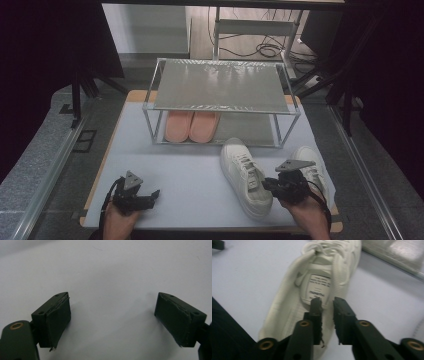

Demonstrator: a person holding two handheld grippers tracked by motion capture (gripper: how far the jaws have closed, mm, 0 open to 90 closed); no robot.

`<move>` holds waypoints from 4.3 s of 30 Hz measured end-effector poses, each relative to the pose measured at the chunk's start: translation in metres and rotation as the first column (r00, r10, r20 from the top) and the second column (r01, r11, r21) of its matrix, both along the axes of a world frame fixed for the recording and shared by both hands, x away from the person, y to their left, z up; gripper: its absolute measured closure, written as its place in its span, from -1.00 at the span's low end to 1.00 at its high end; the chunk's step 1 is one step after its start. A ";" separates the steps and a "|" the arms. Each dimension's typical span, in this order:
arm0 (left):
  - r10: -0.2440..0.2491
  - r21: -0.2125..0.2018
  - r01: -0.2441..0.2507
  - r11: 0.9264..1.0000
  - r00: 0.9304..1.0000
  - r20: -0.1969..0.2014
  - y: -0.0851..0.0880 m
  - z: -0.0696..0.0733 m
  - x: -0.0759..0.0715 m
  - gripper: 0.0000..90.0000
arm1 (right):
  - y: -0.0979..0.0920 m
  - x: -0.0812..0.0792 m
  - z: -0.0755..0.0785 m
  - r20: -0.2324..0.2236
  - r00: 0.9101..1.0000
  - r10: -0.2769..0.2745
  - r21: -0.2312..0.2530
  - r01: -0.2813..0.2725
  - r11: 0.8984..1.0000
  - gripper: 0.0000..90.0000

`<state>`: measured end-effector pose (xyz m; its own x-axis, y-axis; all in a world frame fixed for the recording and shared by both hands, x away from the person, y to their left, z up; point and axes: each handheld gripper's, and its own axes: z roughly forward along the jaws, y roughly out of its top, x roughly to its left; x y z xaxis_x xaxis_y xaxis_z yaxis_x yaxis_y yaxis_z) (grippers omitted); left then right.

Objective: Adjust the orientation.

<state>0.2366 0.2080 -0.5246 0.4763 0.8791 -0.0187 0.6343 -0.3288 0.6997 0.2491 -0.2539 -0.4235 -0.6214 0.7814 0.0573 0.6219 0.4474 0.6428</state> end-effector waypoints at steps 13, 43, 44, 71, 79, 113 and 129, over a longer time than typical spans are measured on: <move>0.003 -0.004 -0.003 1.000 1.000 0.002 0.000 0.000 0.000 -0.70 | 0.009 0.019 -0.009 -0.101 0.995 -0.021 -0.047 0.016 0.999 0.28; 0.000 -0.001 0.000 1.000 1.000 0.000 0.000 0.000 0.000 -0.70 | 0.001 0.045 -0.010 -0.266 0.962 -0.054 0.116 0.087 0.989 0.80; 0.000 -0.001 0.000 1.000 1.000 0.000 0.000 0.000 0.000 -0.70 | 0.000 0.045 -0.010 -0.273 0.960 -0.053 0.130 0.092 0.987 0.80; 0.001 -0.002 -0.001 1.000 1.000 -0.001 0.000 0.000 0.000 -0.70 | -0.014 0.053 0.020 -0.312 0.946 0.087 0.439 0.062 0.896 0.82; 0.001 -0.002 -0.001 1.000 1.000 0.002 0.000 0.000 0.000 -0.70 | -0.010 0.058 0.037 -0.295 0.948 0.124 0.483 0.036 0.875 0.82; -0.001 0.000 0.001 1.000 1.000 0.001 0.000 0.000 0.000 -0.70 | 0.011 0.079 0.107 -0.245 0.948 0.201 0.638 0.002 0.770 0.82; 0.000 -0.002 0.000 1.000 1.000 0.003 0.000 0.000 0.000 -0.70 | 0.029 0.113 0.120 -0.246 0.963 0.112 0.672 0.086 0.736 0.82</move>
<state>0.2367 0.2078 -0.5248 0.4761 0.8792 -0.0194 0.6326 -0.3270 0.7021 0.3625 -0.2245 -0.3039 -0.5162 0.4673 0.7177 0.8019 -0.0304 0.5966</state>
